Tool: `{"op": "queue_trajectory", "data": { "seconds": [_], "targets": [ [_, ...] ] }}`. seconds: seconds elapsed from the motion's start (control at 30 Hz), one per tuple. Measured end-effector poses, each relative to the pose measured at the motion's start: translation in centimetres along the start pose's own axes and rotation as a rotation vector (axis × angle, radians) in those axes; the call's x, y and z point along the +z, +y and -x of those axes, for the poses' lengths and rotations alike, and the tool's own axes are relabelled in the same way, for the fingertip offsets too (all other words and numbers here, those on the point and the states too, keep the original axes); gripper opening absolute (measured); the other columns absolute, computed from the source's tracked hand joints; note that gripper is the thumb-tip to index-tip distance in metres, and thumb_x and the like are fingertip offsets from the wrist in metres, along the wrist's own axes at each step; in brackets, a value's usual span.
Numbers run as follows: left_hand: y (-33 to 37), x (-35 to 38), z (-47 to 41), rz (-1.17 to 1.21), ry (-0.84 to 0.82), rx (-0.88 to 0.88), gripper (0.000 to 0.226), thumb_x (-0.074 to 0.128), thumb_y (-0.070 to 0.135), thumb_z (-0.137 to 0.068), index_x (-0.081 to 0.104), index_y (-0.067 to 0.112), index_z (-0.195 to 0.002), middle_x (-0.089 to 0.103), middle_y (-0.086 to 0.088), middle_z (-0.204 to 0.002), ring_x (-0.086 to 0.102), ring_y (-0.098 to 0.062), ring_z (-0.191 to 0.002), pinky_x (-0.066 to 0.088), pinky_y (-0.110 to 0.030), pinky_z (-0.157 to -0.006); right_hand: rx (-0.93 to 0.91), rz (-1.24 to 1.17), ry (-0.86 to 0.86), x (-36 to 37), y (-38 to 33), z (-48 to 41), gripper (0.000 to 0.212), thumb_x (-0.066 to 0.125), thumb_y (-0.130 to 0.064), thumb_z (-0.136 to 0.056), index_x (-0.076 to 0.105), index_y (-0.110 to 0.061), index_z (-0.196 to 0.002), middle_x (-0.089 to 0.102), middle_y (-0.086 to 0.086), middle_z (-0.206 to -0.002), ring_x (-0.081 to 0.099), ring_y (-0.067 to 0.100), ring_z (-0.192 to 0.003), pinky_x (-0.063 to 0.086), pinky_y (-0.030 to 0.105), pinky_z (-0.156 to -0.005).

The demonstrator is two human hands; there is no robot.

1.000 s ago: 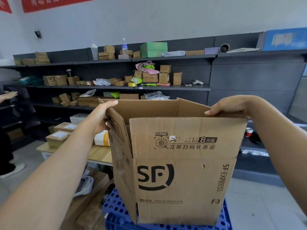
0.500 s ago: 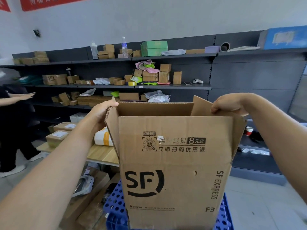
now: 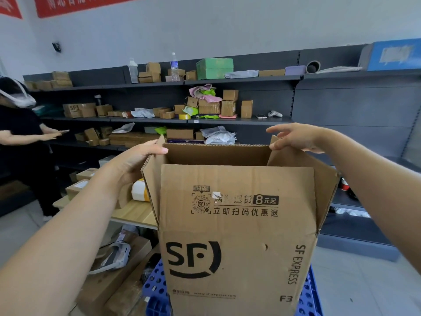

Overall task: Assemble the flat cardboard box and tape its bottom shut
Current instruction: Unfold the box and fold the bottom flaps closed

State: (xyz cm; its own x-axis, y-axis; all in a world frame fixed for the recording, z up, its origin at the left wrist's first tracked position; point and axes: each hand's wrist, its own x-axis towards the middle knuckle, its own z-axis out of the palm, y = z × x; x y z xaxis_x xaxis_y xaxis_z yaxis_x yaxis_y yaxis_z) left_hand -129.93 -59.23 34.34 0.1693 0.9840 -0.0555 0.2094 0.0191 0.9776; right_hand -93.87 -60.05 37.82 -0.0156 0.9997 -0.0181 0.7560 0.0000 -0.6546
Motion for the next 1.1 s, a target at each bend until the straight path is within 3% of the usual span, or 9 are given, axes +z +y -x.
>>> {"op": "queue_trajectory", "data": {
  "seconds": [0.1,0.23,0.33,0.43,0.53,0.73,0.87,1.03,1.1],
  "targets": [
    [-0.1,-0.5,0.2,-0.054,-0.021,0.017,0.028,0.054,0.017,-0.089,0.057,0.024,-0.116,0.062,-0.014,-0.12,0.063,-0.025,-0.095,0.051,-0.037,-0.077,0.022,0.021,-0.031,-0.4,-0.3,-0.5,0.05,0.059,-0.015,-0.093,0.044,-0.025,-0.141,0.049,0.009,-0.141,0.05,0.033,-0.123,0.044,0.048,-0.1],
    [0.2,-0.9,0.0,-0.077,0.053,0.025,0.07,0.065,0.019,-0.083,0.034,0.024,-0.146,0.043,-0.003,-0.14,0.049,-0.03,-0.121,0.045,-0.046,-0.096,0.02,0.124,-0.043,-0.6,-0.5,-1.4,0.04,0.058,-0.016,-0.093,0.054,-0.016,-0.134,0.061,0.009,-0.123,0.059,0.028,-0.105,0.05,0.044,-0.094],
    [1.1,-0.6,0.3,-0.271,0.051,0.095,0.046,0.067,0.02,-0.081,0.058,0.029,-0.126,0.045,-0.002,-0.137,0.044,-0.025,-0.12,0.04,-0.044,-0.099,0.008,0.199,0.009,-0.5,-0.4,-2.2,0.035,0.059,-0.02,-0.093,0.06,-0.01,-0.126,0.065,0.009,-0.114,0.06,0.026,-0.098,0.05,0.039,-0.089],
    [2.2,-0.2,1.2,-0.501,-0.026,0.059,0.019,0.067,0.027,-0.084,0.074,0.028,-0.101,0.058,0.001,-0.125,0.046,-0.021,-0.119,0.032,-0.038,-0.097,0.011,0.188,0.001,-0.5,-0.1,-2.7,0.03,0.062,-0.024,-0.091,0.065,-0.01,-0.117,0.067,0.006,-0.1,0.064,0.021,-0.084,0.053,0.03,-0.071],
    [2.9,0.2,1.9,-0.617,-0.038,-0.002,0.017,0.065,0.036,-0.086,0.078,0.026,-0.093,0.067,0.0,-0.112,0.056,-0.021,-0.11,0.041,-0.033,-0.087,0.04,0.19,-0.106,-0.6,0.1,-2.8,0.027,0.067,-0.027,-0.087,0.064,-0.016,-0.111,0.066,0.002,-0.098,0.065,0.022,-0.09,0.053,0.025,-0.065],
    [3.1,0.6,2.9,-0.492,-0.071,-0.057,0.027,0.064,0.026,-0.087,0.072,0.004,-0.099,0.071,-0.02,-0.105,0.065,-0.034,-0.096,0.047,-0.048,-0.096,0.059,0.294,0.036,-0.1,0.1,-4.0,0.034,0.067,-0.036,-0.086,0.068,-0.005,-0.099,0.067,0.008,-0.085,0.066,0.026,-0.079,0.05,0.031,-0.064],
    [2.6,0.0,2.8,-0.432,-0.101,-0.029,0.023,0.053,0.006,-0.092,0.073,0.011,-0.102,0.07,-0.018,-0.108,0.065,-0.031,-0.095,0.054,-0.04,-0.075,0.08,0.342,0.054,0.1,-0.3,-4.4,0.039,0.064,-0.044,-0.086,0.065,-0.006,-0.093,0.066,0.009,-0.082,0.066,0.029,-0.08,0.048,0.03,-0.055],
    [3.1,0.2,3.0,-0.361,-0.161,-0.066,0.028,0.047,-0.01,-0.087,0.07,0.004,-0.093,0.071,-0.018,-0.083,0.069,-0.022,-0.065,0.056,-0.028,-0.05,0.078,0.442,0.118,0.5,-0.1,-4.6,0.057,0.052,-0.055,-0.089,0.067,-0.001,-0.096,0.065,0.013,-0.092,0.063,0.029,-0.087,0.046,0.034,-0.071],
    [3.2,0.3,3.1,-0.287,-0.212,-0.079,0.034,0.044,-0.011,-0.087,0.067,0.007,-0.103,0.071,-0.014,-0.076,0.068,-0.019,-0.058,0.055,-0.026,-0.047,0.079,0.469,0.16,0.7,-0.1,-4.6,0.058,0.047,-0.057,-0.091,0.063,-0.001,-0.094,0.061,0.012,-0.092,0.059,0.028,-0.086,0.043,0.034,-0.072]
  ]
}}
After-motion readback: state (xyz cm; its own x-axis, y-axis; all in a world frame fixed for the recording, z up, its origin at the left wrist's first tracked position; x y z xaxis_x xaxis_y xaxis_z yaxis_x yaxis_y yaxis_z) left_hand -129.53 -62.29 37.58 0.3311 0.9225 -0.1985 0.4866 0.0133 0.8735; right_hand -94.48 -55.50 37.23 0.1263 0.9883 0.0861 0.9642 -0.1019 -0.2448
